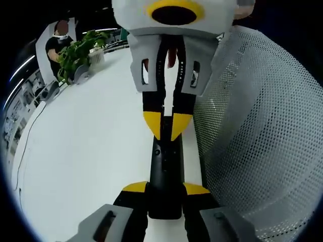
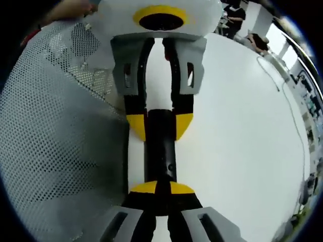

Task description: Press the specified remote control buttons in sequence, fully releasing each button before pressing the next.

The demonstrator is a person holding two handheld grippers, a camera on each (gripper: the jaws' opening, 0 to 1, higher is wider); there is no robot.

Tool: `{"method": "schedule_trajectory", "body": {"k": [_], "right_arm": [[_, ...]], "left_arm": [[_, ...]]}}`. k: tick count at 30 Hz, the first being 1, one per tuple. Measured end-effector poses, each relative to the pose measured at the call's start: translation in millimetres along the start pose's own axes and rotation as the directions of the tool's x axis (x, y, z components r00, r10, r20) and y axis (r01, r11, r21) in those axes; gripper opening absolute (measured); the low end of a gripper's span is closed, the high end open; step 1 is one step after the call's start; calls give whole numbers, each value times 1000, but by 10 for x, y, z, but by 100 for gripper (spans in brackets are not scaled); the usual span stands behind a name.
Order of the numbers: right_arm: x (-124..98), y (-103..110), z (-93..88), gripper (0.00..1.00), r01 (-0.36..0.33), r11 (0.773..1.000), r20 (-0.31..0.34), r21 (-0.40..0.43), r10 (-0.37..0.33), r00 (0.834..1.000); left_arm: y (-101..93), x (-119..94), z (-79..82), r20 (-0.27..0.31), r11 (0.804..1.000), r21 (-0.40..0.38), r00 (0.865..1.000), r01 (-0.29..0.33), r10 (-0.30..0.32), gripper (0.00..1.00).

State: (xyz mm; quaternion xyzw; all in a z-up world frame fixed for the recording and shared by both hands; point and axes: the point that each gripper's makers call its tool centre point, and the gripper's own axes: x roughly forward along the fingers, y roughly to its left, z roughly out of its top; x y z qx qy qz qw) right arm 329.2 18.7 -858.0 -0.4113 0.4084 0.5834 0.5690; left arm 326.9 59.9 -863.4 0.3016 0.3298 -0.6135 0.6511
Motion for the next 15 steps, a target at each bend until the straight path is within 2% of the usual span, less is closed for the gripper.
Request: {"method": "schedule_trajectory", "body": {"k": [2, 6, 11, 15], "right_arm": [[-10, 27, -12, 3, 29, 999, 16, -32, -28, 999], [-27, 35, -5, 3, 75, 996, 54, -38, -73, 996], [-22, 37, 35, 1, 83, 996, 83, -40, -79, 993], [-21, 14, 38, 1, 73, 997, 75, -29, -71, 995]], "left_arm": [[0, 1, 1, 1, 1000, 0, 1000, 0, 0, 26], [0, 1, 0, 0, 1000, 0, 1000, 1, -1, 26], [1, 2, -1, 0, 1000, 0, 1000, 1, -1, 26], [2, 2, -1, 0, 1000, 1, 1000, 1, -1, 26]]}}
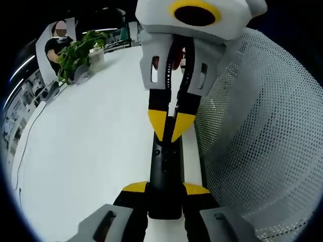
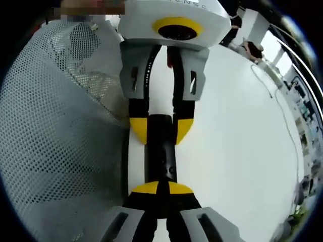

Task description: Press the specified remote control buttons in sequence, fully releasing each button before pressing the next.

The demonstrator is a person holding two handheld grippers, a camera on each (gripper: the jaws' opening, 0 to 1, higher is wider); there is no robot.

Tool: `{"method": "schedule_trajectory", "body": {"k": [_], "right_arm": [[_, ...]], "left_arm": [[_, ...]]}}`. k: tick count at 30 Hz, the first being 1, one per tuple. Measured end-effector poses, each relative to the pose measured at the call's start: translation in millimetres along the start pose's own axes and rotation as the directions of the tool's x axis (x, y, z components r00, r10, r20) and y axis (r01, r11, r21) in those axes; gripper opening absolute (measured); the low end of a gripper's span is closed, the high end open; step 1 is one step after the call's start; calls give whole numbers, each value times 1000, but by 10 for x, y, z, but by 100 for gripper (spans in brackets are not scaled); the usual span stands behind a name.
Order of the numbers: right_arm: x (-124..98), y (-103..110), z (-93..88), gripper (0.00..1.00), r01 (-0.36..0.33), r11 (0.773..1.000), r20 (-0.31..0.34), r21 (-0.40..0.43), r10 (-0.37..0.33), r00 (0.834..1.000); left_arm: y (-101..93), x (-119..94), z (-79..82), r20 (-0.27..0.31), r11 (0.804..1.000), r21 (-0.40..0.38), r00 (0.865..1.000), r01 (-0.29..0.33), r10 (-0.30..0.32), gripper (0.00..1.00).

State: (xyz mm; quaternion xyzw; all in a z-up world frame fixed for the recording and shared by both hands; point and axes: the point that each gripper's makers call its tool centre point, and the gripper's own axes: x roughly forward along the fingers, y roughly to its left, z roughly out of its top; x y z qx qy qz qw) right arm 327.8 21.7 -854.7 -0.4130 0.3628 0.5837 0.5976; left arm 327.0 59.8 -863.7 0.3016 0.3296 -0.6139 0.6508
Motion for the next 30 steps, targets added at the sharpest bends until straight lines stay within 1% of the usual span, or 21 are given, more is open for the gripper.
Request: {"method": "schedule_trajectory", "body": {"k": [2, 5, 7, 9, 13, 15, 16, 19, 21, 25, 26, 27, 28, 30], "right_arm": [[6, 1, 1, 1, -10, 1000, -3, 4, 10, 1000], [17, 13, -1, 0, -26, 999, -16, -19, 26, 1000], [27, 0, -4, 0, -44, 999, -25, -11, 44, 999], [26, 0, -11, 0, -55, 998, -22, 25, 56, 998], [22, 24, -7, 0, -36, 999, -31, -6, 36, 999], [14, 24, -9, 0, -24, 1000, -22, -15, 24, 999], [12, 15, -4, 0, -9, 1000, -2, 9, 9, 1000], [10, 24, -4, 0, 10, 1000, 15, 1, -10, 1000], [15, 15, 6, 0, 12, 1000, 16, -2, -12, 1000], [16, -8, 14, 0, 2, 1000, 26, 24, -2, 1000], [18, -19, 14, 0, 11, 1000, 27, 21, -11, 1000], [16, -74, 17, 0, 36, 999, 27, -19, -36, 999], [26, -40, -8, 0, 19, 1000, 17, 17, -19, 1000], [31, -44, -6, 0, 12, 1000, 14, 21, -12, 1000]], "left_arm": [[0, 0, 0, -1, 1000, 1, 1000, 0, 0, 26], [0, 0, 0, -2, 1000, 2, 1000, 0, 0, 26], [1, 0, -1, -2, 1000, 1, 1000, 1, -1, 26], [1, 1, 0, -1, 1000, 0, 1000, 2, -2, 26], [0, 1, 2, -1, 1000, -1, 1000, 1, -1, 26], [0, 1, 2, 0, 1000, -2, 1000, 1, -1, 26], [0, 1, 2, 1, 1000, -2, 1000, 0, 0, 26], [0, 2, 2, -2, 1000, 1, 1000, 0, 0, 26], [-1, 2, 1, -3, 1000, 2, 1000, 1, -1, 26], [0, 1, 0, -3, 1000, 1, 1000, 0, 0, 26], [0, 1, 1, -3, 1000, 1, 1000, 0, 0, 26], [0, 1, 1, -3, 1000, 2, 1000, 0, 0, 26], [0, 1, 1, -3, 1000, 2, 1000, 0, 0, 26], [-1, 1, 0, -3, 1000, 2, 1000, 1, -1, 26]]}}
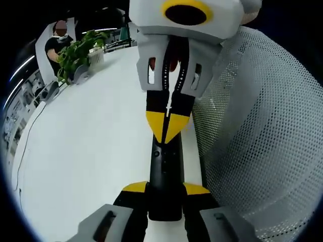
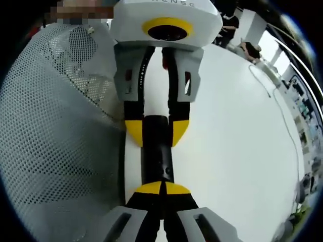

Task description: Press the specified remote control buttons in sequence, fully releasing each button before pressing the next.

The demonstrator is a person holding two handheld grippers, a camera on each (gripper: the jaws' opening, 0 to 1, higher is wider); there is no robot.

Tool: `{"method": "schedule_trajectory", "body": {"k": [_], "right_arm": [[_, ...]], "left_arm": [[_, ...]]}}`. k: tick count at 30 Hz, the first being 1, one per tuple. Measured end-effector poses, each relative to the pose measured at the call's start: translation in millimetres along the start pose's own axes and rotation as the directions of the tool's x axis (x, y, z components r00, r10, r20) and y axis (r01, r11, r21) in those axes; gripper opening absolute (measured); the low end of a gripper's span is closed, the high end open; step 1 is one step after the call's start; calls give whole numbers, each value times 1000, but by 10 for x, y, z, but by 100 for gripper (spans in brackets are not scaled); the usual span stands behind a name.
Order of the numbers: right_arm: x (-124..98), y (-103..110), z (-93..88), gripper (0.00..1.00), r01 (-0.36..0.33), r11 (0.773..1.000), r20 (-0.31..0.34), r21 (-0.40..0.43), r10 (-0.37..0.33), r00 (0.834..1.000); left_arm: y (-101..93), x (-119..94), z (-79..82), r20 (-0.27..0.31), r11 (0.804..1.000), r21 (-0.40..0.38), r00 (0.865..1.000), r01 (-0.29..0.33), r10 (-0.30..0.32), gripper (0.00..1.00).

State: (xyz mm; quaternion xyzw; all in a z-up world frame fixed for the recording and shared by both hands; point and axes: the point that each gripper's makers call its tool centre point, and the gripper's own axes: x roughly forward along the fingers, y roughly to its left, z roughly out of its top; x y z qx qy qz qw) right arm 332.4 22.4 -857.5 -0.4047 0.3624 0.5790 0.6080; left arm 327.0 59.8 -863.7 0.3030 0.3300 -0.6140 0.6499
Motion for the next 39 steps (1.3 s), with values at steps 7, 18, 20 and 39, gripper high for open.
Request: {"method": "schedule_trajectory", "body": {"k": [7, 18, 20, 39], "right_arm": [[2, 7, 4, 0, 8, 1000, 5, -5, -8, 1000], [45, 11, 77, 0, -1, 1000, 31, -6, 1, 1000], [46, 2, 75, 0, -7, 1000, 34, 14, 7, 999], [-29, 33, -21, 0, -53, 995, 65, 83, 48, 997]], "left_arm": [[3, 1, -1, 0, 1000, 0, 1000, 0, 0, 26], [6, 3, 0, 1, 1000, -1, 1000, 0, 0, 26], [7, 4, -1, 0, 1000, 0, 1000, 0, 0, 26], [3, 4, -4, -2, 1000, 0, 1000, 1, -1, 26]]}}
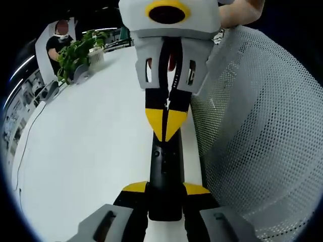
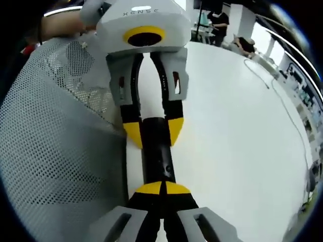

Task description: Press the specified remote control buttons in sequence, fully releasing each button before pressing the next.

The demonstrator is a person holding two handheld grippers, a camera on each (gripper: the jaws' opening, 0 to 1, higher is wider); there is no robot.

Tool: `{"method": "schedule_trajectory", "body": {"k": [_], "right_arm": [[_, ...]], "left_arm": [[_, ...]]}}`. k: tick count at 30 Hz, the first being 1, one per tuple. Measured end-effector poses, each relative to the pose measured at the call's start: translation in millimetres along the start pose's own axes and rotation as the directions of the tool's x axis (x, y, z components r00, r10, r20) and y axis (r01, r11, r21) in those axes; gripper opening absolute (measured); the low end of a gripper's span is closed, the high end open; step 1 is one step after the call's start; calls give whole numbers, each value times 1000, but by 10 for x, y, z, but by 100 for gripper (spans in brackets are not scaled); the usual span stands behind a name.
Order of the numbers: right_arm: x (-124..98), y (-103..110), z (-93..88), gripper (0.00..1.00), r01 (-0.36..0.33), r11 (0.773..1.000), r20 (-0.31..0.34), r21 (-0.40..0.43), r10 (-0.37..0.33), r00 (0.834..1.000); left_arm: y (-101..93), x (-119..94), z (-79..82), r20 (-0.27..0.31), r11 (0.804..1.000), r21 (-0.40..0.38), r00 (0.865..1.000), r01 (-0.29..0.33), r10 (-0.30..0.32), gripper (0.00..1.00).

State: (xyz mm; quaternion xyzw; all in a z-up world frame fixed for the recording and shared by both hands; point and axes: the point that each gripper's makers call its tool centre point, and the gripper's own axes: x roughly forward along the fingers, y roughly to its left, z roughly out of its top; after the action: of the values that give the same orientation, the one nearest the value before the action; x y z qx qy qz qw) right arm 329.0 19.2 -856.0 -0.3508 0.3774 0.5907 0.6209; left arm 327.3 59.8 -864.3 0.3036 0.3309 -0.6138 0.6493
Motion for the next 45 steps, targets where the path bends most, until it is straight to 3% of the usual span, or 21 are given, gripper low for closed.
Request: {"method": "schedule_trajectory", "body": {"k": [13, 16, 22, 33, 42, 45], "right_arm": [[12, 29, -28, 0, 5, 999, -83, -40, -8, 996], [-4, 17, -47, 0, 4, 999, -68, -42, -7, 998], [-27, 3, -34, 0, -40, 997, 4, 62, 40, 999], [-72, 5, -116, 0, -18, 997, -18, 70, 19, 1000], [-42, 13, -105, 0, 29, 1000, -60, -7, -29, 998], [-55, -6, -107, 0, 17, 998, -36, 65, -15, 999]], "left_arm": [[0, -1, 5, 15, 1000, -4, 1000, -1, 1, 26], [-1, -1, 5, 17, 1000, -1, 1000, 0, 0, 26], [0, 6, 5, 18, 1000, 0, 1000, -1, 1, 26], [2, 7, 4, 18, 1000, 0, 1000, 0, 0, 26], [-1, 7, 2, 16, 1000, 1, 1000, -1, 0, 26], [-2, 8, 3, 16, 1000, 1, 1000, -1, 1, 26]]}}
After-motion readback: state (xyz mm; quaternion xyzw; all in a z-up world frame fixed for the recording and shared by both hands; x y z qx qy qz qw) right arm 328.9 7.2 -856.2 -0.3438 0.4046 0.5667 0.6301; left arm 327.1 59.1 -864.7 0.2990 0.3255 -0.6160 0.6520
